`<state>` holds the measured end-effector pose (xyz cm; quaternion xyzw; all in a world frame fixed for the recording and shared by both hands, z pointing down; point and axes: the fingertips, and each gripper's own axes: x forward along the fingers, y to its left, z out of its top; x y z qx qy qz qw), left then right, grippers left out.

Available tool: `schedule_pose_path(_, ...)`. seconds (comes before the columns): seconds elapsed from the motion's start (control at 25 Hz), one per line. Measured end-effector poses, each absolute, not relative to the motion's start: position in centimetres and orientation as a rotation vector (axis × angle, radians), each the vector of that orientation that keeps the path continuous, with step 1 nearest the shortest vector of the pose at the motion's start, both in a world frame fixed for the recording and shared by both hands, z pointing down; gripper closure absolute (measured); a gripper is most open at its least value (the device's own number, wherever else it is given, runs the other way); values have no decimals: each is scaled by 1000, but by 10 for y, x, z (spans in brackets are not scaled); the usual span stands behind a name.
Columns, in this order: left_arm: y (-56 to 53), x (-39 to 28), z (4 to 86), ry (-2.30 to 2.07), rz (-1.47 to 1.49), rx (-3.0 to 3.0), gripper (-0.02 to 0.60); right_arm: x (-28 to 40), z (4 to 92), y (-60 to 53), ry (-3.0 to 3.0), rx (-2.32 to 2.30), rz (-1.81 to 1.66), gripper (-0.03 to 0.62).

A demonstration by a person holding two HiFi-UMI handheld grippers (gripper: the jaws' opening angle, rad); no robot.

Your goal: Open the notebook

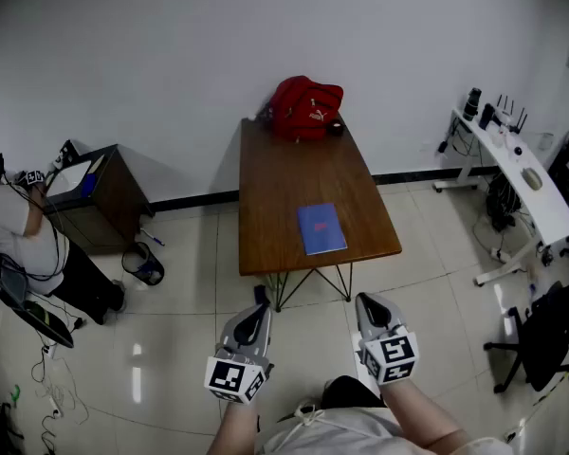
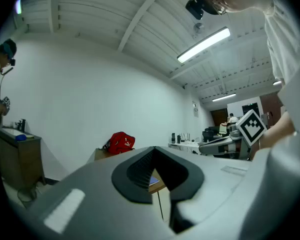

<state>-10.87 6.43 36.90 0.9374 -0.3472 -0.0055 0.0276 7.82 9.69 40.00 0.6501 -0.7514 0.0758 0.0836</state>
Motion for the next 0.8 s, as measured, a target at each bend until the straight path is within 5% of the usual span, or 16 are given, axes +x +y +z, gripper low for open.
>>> schedule_pose_path(0.8, -120, -52, 435, -1093, 93, 2764, 577, 149, 475, -87, -2164, 1858, 421, 588)
